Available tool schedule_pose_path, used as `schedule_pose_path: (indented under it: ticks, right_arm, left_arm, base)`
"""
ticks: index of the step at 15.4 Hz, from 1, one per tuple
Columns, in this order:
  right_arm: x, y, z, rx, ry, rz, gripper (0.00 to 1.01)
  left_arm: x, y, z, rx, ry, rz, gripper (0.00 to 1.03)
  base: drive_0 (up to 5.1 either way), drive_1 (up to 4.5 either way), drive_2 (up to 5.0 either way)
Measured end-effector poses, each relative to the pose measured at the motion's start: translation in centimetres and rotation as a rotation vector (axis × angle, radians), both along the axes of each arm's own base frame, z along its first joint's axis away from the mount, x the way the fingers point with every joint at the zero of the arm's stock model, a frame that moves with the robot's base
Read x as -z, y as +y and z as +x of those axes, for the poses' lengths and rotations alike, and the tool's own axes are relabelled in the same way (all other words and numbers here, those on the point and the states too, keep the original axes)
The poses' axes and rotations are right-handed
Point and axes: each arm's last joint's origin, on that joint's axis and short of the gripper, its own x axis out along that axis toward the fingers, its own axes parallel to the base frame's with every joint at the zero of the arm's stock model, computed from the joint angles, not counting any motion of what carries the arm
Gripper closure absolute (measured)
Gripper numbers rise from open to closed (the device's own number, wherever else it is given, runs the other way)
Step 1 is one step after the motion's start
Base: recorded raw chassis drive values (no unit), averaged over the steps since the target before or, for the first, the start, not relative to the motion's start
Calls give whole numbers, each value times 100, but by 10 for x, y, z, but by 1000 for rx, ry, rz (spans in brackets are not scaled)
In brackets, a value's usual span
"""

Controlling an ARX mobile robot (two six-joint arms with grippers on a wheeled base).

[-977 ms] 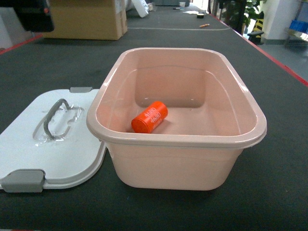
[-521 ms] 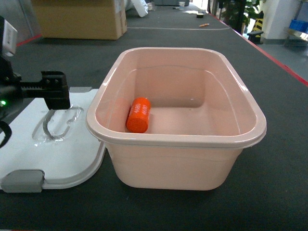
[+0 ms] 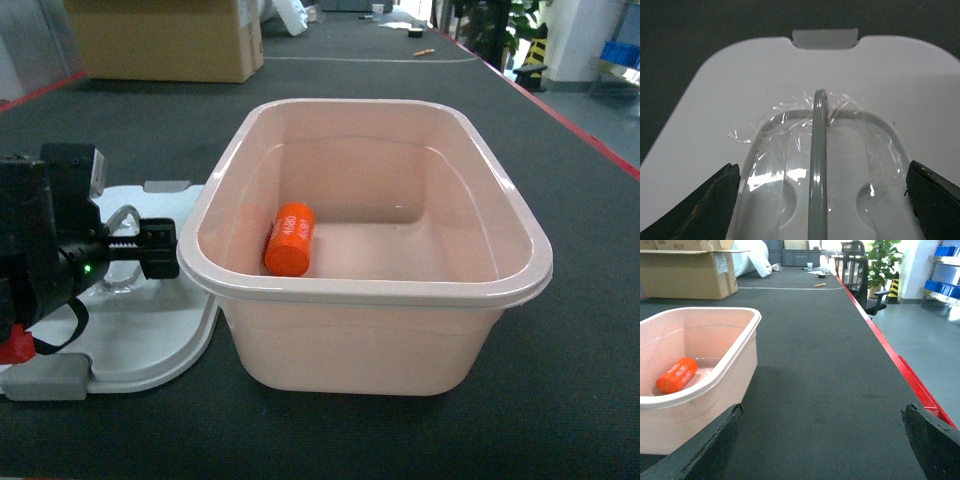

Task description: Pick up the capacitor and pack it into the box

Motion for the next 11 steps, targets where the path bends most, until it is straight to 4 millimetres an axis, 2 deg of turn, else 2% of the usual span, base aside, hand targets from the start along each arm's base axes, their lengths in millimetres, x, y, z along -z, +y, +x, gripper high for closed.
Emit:
schedule_pose_path:
  ticks: [1, 5, 6, 7, 8, 9, 11]
  right_arm:
    - [0, 0, 0, 0, 1, 0, 3]
    - [0, 0, 0, 0, 0, 0, 3]
    - [0, 0, 0, 0, 0, 0, 3]
    - [0, 0, 0, 0, 0, 0, 3]
    - [0, 0, 0, 0, 0, 0, 3]
    - [0, 0, 0, 0, 0, 0, 3]
    - [0, 0, 0, 0, 0, 0, 3]
  left_arm:
    - [6, 0, 3, 1, 14, -5, 5]
    - [5, -5, 4, 30, 11, -12, 46]
    - [5, -4, 3, 23, 5, -11, 67]
    - [2, -5, -1, -8, 0, 5, 102]
    - [-9, -4, -5, -24, -18, 13, 101]
    - [-36, -2, -9, -43, -65, 13, 101]
    - [-77, 0, -13, -63, -151, 7, 101]
  base:
    - [0, 0, 0]
    - [0, 0, 0]
    - [0, 0, 0]
    - [0, 0, 0]
    - [0, 0, 0]
    - [0, 0, 0]
    - [0, 0, 0]
